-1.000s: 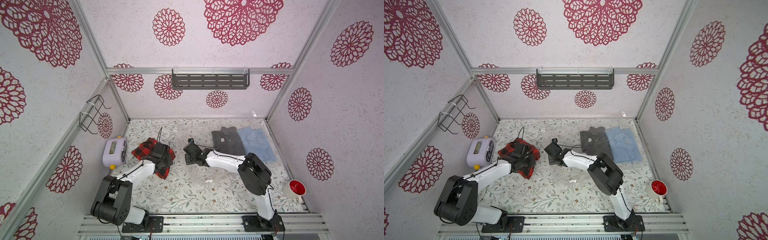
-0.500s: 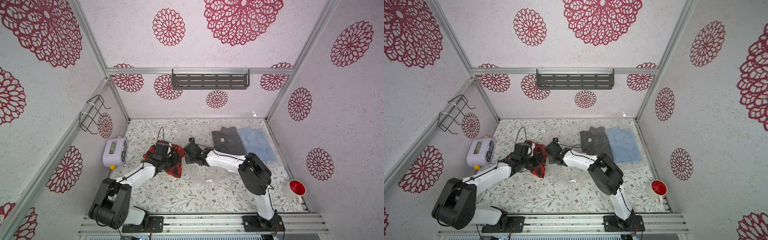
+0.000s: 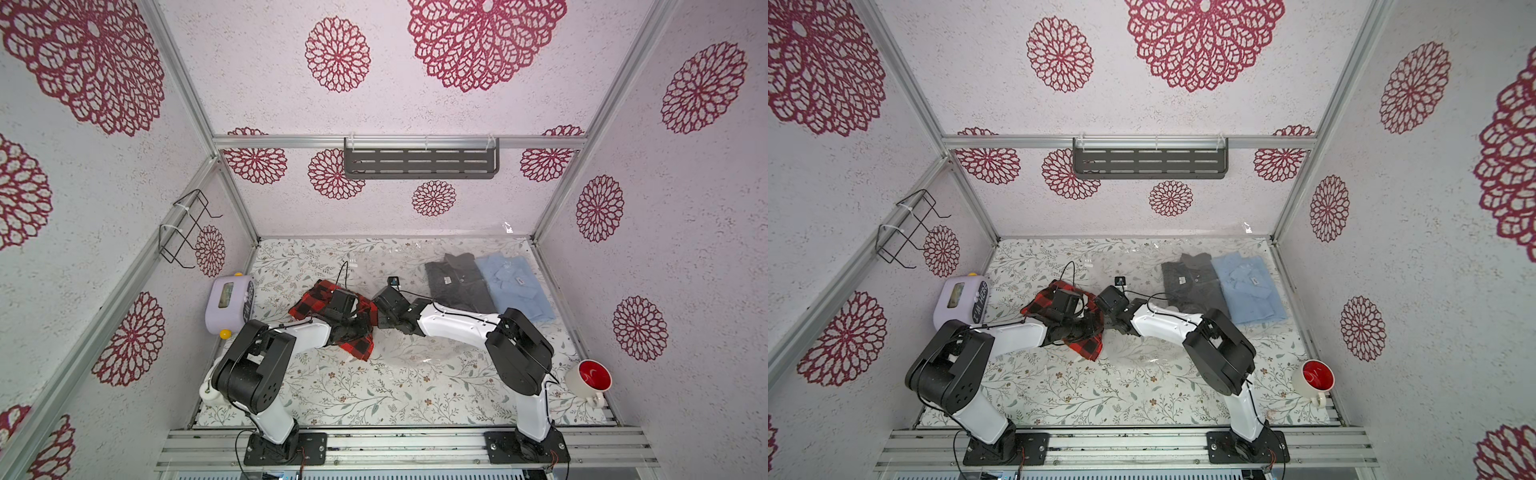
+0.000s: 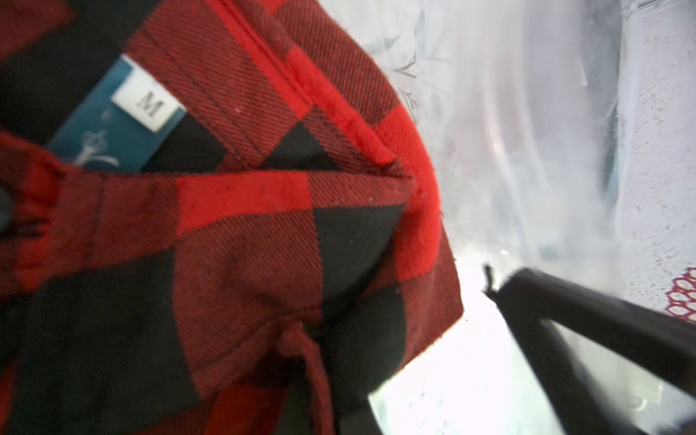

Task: Place the folded shirt into the vacuum bag
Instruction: Place the shirt in the vacuum bag.

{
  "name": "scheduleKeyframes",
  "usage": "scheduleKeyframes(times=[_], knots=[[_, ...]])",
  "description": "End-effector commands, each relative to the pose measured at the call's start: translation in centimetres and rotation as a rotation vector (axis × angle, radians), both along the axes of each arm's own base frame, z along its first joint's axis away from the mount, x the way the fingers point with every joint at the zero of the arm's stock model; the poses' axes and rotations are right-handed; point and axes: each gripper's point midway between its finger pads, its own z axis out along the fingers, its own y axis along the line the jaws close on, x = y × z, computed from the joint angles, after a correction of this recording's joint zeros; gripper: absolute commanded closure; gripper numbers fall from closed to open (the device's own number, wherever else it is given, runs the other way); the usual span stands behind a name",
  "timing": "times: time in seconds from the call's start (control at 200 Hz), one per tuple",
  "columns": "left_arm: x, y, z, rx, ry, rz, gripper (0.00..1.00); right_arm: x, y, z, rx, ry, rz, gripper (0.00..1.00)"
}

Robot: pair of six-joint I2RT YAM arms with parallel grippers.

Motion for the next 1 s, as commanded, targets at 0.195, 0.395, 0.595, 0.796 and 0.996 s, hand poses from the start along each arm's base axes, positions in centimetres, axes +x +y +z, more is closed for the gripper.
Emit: scheduleKeyframes(times=[0.195,0.395,0.595,0.796,0.996], knots=[[-1.6,-0.7,-1.8,0.104,0.048,-0.062,1.0,0.4,0.6,5.0,0.116,-0.062,-0.025,1.0],[-3.7,-2.0,-0.8,0.085,0.046,-0.13,1.0,0.2,0.6,3.4,0.055,-0.064,-0.007,1.0],[-5.5,-2.4,1.1,0.066,0.022,-0.167,1.0,0.0,0.0,1.7,-0.019,-0.062,-0.001,1.0],[-5.5,-1.4,3.3,0.075,-0.017,-0.14,0.61,-0.5,0.4,1.3,-0.021,-0.062,0.027,1.0],[-4.2,3.4,5.5,0.099,-0.03,0.037,0.38,-0.6,0.2,1.2,-0.063,-0.08,0.048,0.86]])
